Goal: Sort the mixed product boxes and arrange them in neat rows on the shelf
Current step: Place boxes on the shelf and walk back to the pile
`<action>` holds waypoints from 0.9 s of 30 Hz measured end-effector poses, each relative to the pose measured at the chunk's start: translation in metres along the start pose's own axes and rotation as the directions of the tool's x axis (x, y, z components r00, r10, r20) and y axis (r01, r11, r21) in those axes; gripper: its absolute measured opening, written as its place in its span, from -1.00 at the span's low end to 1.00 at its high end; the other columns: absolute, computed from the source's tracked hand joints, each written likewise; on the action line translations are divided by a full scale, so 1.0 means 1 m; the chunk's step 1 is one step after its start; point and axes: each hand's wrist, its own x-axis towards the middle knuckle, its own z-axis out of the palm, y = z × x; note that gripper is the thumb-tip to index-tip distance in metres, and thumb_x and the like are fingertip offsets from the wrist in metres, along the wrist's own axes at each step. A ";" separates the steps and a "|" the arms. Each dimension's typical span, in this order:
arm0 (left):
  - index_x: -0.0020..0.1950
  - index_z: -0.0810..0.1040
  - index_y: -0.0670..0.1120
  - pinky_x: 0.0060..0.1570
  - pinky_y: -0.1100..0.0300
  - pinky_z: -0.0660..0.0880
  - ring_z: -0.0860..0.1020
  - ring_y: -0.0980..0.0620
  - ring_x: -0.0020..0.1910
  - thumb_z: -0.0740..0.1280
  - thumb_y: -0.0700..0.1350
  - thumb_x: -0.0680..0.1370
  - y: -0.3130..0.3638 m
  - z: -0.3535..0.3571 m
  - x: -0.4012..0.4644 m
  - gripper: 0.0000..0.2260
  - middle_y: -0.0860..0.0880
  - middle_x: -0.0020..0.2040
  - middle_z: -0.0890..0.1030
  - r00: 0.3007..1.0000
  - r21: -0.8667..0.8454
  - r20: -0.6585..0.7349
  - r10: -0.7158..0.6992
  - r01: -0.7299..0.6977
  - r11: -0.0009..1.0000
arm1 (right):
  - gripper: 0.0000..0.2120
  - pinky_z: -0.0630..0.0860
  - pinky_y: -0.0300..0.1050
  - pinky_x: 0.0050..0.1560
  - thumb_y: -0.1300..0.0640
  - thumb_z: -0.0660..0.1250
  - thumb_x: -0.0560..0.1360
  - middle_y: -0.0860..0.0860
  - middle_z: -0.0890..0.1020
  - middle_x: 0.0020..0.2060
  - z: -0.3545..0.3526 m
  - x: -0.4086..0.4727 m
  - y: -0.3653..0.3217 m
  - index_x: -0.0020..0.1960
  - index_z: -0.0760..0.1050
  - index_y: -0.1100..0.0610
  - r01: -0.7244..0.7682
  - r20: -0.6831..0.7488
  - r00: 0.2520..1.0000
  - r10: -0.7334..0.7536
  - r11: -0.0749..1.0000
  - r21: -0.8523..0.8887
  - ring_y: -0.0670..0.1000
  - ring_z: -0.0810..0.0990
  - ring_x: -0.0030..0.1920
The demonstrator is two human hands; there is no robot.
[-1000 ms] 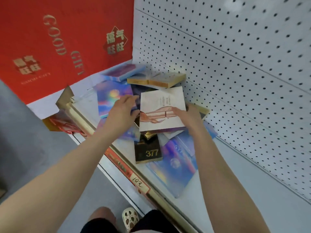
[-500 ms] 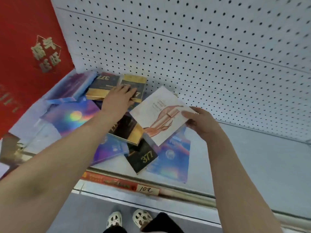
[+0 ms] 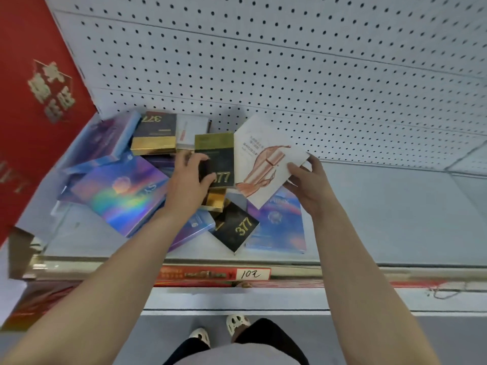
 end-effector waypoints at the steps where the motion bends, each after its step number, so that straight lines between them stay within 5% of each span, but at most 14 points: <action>1: 0.39 0.33 0.00 0.25 -0.05 0.44 0.40 -0.16 0.35 0.39 -0.04 0.53 0.003 0.000 0.002 -0.54 -0.09 0.45 0.26 0.999 -0.015 0.032 -0.031 0.032 0.999 | -0.49 0.61 0.12 0.13 0.40 0.33 0.53 0.24 0.60 0.19 0.003 -0.003 0.001 0.42 0.28 0.18 0.013 -0.009 1.000 -0.012 1.000 0.022 0.22 0.64 0.13; 7: 0.56 -0.01 -0.03 0.27 -0.04 0.38 0.43 -0.10 0.37 0.46 -0.06 0.49 0.023 -0.002 0.008 -0.18 -0.09 0.37 0.49 0.955 -0.212 0.239 -0.175 0.227 0.951 | -0.65 0.65 0.02 0.04 0.35 0.35 0.53 0.24 0.63 0.14 0.006 -0.018 0.007 0.31 0.46 0.29 0.041 -0.124 0.992 -0.032 0.997 0.069 0.22 0.65 0.10; 11: 0.37 0.40 0.00 0.22 0.02 0.44 0.49 -0.04 0.26 0.38 -0.03 0.55 0.026 0.004 0.002 -0.59 -0.01 0.27 0.53 0.941 -0.350 0.306 -0.145 0.253 0.902 | -0.66 0.64 0.03 0.07 0.29 0.38 0.54 0.17 0.66 0.04 -0.017 -0.035 0.000 0.30 0.47 0.27 0.129 -0.251 0.962 -0.104 0.988 0.088 0.15 0.66 0.01; 17: 0.26 0.46 0.02 0.11 0.05 0.53 0.58 0.08 0.08 0.33 -0.12 0.59 0.055 0.023 -0.021 -0.75 0.04 0.14 0.60 0.913 -0.634 0.365 -0.184 0.388 0.669 | -0.77 0.59 -0.14 -0.16 0.19 0.38 0.56 0.07 0.66 -0.08 -0.084 -0.070 -0.011 0.19 0.51 0.23 0.192 -0.408 0.907 -0.105 0.965 0.179 0.04 0.62 -0.13; 22: 0.04 0.52 0.05 0.13 -0.09 0.54 0.61 -0.05 0.09 0.29 0.00 0.60 0.090 0.066 -0.046 -0.93 -0.02 0.09 0.63 0.888 -0.638 0.426 -0.173 0.431 0.639 | -0.72 0.60 -0.14 -0.17 0.15 0.40 0.55 0.07 0.64 -0.06 -0.155 -0.108 -0.004 0.22 0.48 0.22 0.199 -0.524 0.847 -0.088 0.967 0.160 0.01 0.63 -0.17; 25: -0.03 0.49 0.03 -0.02 0.06 0.56 0.58 -0.01 -0.01 0.21 0.02 0.64 0.127 0.102 -0.068 -0.88 -0.02 0.03 0.60 0.881 -0.621 0.439 -0.174 0.438 0.650 | -0.64 0.58 -0.13 -0.23 0.14 0.41 0.53 0.06 0.67 -0.06 -0.204 -0.135 -0.004 0.28 0.49 0.24 0.205 -0.578 0.811 -0.087 0.968 0.143 0.04 0.64 -0.16; 27: -0.09 0.48 0.02 0.06 -0.02 0.53 0.55 -0.06 0.01 0.23 0.01 0.63 0.158 0.128 -0.084 -0.86 -0.07 0.03 0.58 0.879 -0.617 0.456 -0.135 0.422 0.664 | -0.63 0.60 -0.10 -0.16 0.14 0.41 0.53 0.08 0.69 -0.02 -0.243 -0.154 -0.009 0.29 0.49 0.22 0.219 -0.614 0.784 -0.096 0.967 0.129 0.04 0.67 -0.14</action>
